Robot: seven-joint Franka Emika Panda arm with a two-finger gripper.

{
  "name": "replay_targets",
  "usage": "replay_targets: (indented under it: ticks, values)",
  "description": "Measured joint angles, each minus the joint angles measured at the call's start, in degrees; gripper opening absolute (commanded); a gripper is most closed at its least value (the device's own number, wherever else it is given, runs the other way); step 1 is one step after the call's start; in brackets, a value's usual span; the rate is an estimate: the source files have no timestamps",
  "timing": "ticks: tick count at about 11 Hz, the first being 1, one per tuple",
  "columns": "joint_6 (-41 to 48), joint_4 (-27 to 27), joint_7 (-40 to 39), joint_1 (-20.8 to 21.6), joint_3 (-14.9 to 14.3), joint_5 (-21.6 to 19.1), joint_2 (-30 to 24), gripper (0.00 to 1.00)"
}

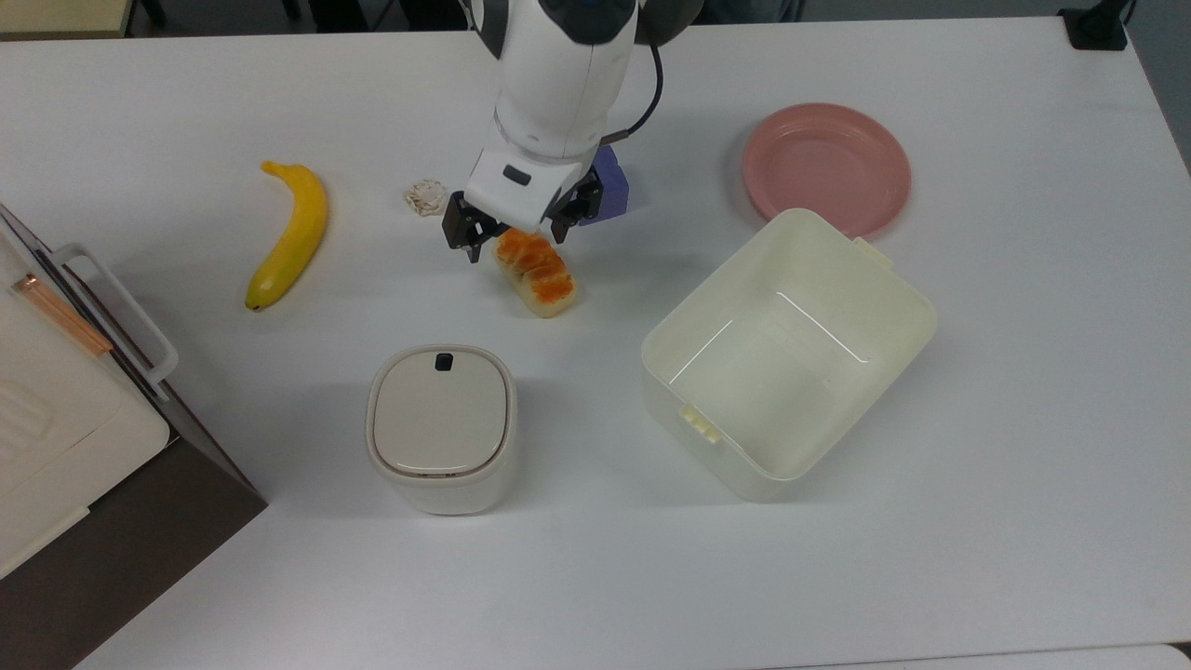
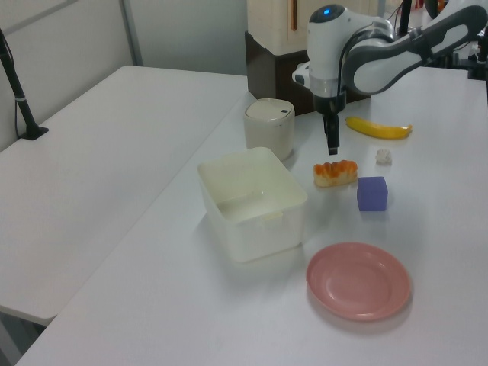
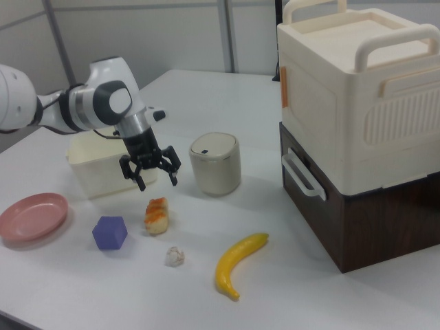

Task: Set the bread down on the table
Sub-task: 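Lower the bread roll onto the table beside the cube and release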

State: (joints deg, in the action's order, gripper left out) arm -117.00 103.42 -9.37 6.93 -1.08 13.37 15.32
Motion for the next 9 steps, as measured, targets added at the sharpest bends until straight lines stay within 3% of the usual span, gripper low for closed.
replay_targets:
  ticks: [3, 6, 9]
  values:
    - [6.0, -2.1, 4.3, 0.0, -0.1, -6.1, -3.8, 1.0]
    - [9.3, -3.9, 16.6, 0.1, -0.5, -8.2, -7.1, 1.0]
    - [10.4, -6.0, 18.5, 0.1, -4.9, -12.8, -8.0, 1.0]
